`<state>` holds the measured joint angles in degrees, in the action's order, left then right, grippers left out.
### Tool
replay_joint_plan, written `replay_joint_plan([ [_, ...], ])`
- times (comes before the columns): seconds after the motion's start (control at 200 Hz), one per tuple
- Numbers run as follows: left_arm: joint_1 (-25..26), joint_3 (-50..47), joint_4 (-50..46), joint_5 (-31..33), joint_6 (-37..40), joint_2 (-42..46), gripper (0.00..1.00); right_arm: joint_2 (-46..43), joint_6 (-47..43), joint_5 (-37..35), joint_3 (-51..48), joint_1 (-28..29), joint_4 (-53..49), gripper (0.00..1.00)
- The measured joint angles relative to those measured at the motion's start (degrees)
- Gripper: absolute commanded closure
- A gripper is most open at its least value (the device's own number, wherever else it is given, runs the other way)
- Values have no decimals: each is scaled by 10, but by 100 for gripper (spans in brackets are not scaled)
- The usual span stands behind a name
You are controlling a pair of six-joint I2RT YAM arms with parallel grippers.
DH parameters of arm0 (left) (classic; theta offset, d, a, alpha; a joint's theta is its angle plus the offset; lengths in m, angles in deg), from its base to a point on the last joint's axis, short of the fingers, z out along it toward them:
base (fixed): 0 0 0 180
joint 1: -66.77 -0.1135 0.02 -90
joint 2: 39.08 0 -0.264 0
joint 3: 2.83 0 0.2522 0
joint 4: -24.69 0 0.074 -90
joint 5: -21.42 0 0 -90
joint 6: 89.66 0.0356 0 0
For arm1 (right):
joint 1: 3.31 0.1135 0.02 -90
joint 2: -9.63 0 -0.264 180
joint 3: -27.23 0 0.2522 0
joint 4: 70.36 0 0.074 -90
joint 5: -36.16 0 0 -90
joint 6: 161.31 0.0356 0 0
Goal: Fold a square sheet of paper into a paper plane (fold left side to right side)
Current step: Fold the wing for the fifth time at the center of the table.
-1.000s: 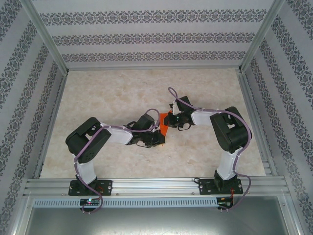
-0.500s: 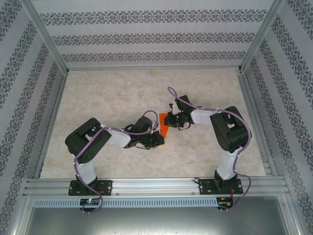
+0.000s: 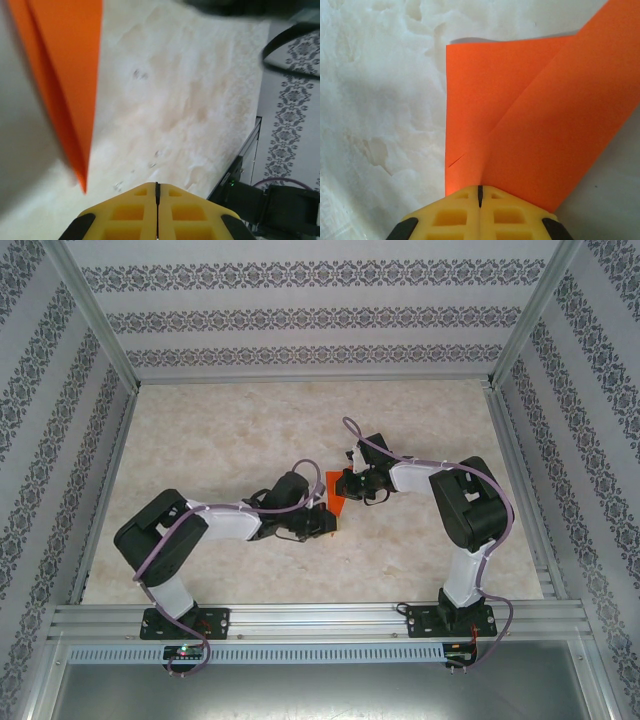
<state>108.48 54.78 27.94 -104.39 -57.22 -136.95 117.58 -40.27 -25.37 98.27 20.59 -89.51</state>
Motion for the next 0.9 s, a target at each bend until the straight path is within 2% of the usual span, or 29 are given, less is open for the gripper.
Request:
replay_joint_plan([
  [0.23,-10,62,-15,0,24,-39,92,0,0,0,0,0,0,100],
  [0.525,-10,69,-34,1,36,-101,93,0,0,0,0,0,0,100],
  [0.899,-8,38,-25,4,36,-85,94,0,0,-1,4,0,-8,100],
])
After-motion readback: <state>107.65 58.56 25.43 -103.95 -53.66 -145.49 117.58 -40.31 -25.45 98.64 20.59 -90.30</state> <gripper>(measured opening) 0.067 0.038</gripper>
